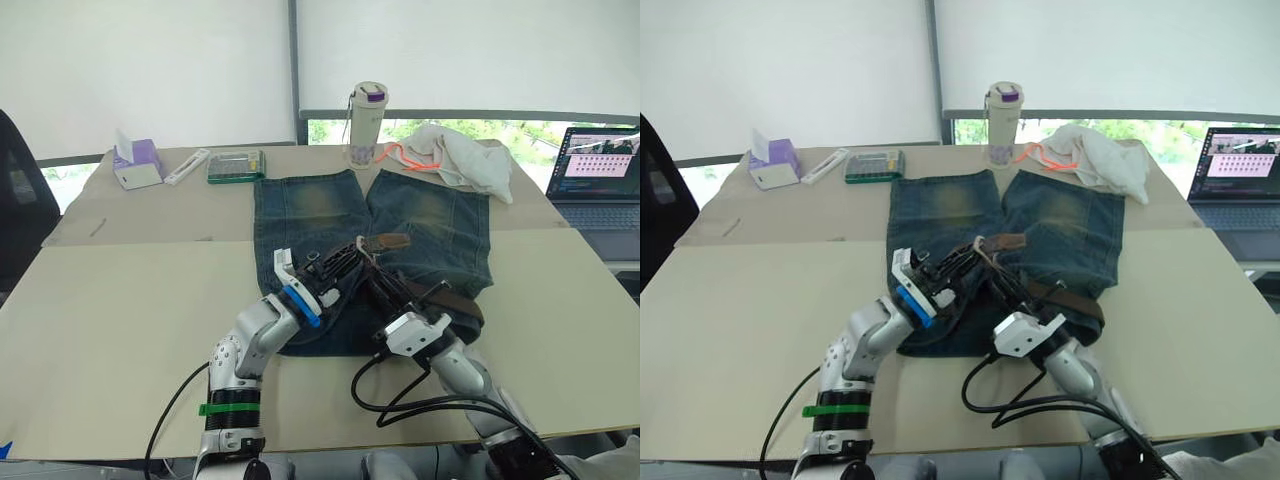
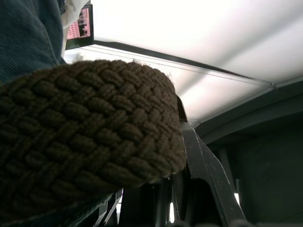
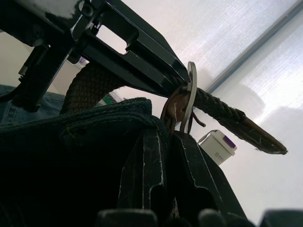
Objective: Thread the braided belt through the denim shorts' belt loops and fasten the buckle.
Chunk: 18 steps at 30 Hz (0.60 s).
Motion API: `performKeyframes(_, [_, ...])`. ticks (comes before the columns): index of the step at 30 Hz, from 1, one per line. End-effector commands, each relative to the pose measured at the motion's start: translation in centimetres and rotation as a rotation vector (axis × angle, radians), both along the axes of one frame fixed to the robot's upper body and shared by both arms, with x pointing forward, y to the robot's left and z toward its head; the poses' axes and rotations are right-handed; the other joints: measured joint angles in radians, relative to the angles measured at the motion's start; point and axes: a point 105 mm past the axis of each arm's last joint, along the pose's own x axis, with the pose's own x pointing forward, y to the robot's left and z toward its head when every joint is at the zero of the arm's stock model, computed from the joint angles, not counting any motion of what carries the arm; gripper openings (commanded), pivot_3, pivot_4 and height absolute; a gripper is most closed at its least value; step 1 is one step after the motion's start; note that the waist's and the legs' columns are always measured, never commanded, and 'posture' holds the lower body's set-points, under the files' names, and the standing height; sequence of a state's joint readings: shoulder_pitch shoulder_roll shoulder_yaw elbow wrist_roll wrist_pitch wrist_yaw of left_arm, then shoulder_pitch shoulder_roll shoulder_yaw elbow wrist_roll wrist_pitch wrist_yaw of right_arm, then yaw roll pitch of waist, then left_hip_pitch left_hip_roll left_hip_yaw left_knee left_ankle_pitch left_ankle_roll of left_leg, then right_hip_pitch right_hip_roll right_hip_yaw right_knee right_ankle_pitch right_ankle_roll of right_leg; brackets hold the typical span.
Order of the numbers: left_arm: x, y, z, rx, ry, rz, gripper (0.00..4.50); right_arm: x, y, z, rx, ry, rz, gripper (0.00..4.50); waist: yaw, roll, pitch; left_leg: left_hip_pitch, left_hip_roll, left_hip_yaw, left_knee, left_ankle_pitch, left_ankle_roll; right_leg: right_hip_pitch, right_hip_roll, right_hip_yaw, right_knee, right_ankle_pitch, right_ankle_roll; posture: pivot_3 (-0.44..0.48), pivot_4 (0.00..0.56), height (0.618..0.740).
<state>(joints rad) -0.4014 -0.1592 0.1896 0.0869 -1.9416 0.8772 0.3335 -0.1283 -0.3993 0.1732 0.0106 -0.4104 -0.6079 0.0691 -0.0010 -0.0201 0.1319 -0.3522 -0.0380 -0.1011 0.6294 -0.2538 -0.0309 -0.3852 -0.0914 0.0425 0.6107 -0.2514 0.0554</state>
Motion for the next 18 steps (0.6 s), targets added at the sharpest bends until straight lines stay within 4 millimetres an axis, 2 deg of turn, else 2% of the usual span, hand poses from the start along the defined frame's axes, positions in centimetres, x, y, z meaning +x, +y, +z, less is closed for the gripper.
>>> performKeyframes(1, [-0.3, -1.9, -0.4, 0.079, -0.012, -0.052, 0.0, -1.2, 1.4, 1.7, -0.013, -0.088, 0.106, 0.01, 0.001, 0.0, 0.0, 0.0, 0.0, 0.0, 0.0, 0.0, 0.0, 0.0, 0.0, 0.0, 0.0, 0.0, 0.0, 0.0, 0.15, 0.74])
performKeyframes(4, [-0.1, -2.2, -0.2, 0.099, -0.02, -0.049, 0.0, -1.2, 1.4, 0.5, -0.069, -0.041, 0.118, 0.01, 0.001, 0.0, 0.0, 0.0, 0.0, 0.0, 0.0, 0.0, 0.0, 0.0, 0.0, 0.0, 0.0, 0.0, 0.0, 0.0, 0.15, 0.74])
performKeyframes(6, [0.2, -2.2, -1.1, 0.173, -0.014, -0.034, 0.0, -1.1, 1.1, -0.3, -0.09, 0.015, 0.113, 0.01, 0.001, 0.0, 0.0, 0.0, 0.0, 0.0, 0.0, 0.0, 0.0, 0.0, 0.0, 0.0, 0.0, 0.0, 0.0, 0.0, 0.15, 0.74])
performKeyframes(8, [0.7, -1.5, -2.2, 0.231, 0.003, -0.006, 0.0, -1.2, 0.9, -1.0, -0.093, 0.105, 0.131, 0.95, 0.001, 0.0, 0.0, 0.0, 0.0, 0.0, 0.0, 0.0, 0.0, 0.0, 0.0, 0.0, 0.0, 0.0, 0.0, 0.0, 0.15, 0.74])
performKeyframes(10, [1.1, -0.9, -2.9, 0.249, 0.016, 0.011, 0.0, -1.5, 0.8, -1.5, -0.07, 0.201, 0.167, 1.61, 0.0, 0.0, 0.0, 0.0, 0.0, 0.0, 0.0, 0.0, 0.0, 0.001, 0.0, 0.0, 0.0, 0.0, 0.0, 0.0, 0.15, 0.74])
performKeyframes(15, [1.2, -0.3, -4.5, 0.298, 0.026, 0.009, 0.0, -1.7, 0.2, -0.8, 0.049, 0.388, 0.214, 3.32, -0.004, 0.0, 0.0, 0.001, 0.0, 0.0, 0.001, -0.001, 0.002, 0.001, 0.0, 0.0, 0.0, 0.0, 0.0, 0.0, 0.15, 0.74])
performKeyframes(17, [1.3, -0.3, -4.9, 0.3, 0.032, 0.009, 0.0, -1.7, -0.2, -0.2, 0.143, 0.505, 0.231, 4.0, -0.003, 0.0, 0.0, 0.001, 0.0, -0.001, 0.001, -0.004, 0.007, 0.001, 0.0, -0.001, 0.001, 0.0, 0.0, 0.0, 0.15, 0.74])
performKeyframes(18, [1.3, -0.4, -5.0, 0.306, 0.03, 0.005, 0.0, -1.6, -0.8, 0.3, 0.243, 0.579, 0.231, 4.37, -0.002, 0.0, 0.0, 0.001, 0.0, -0.001, 0.001, -0.004, 0.007, 0.001, 0.0, -0.001, 0.0, 0.0, 0.0, 0.0, 0.15, 0.74])
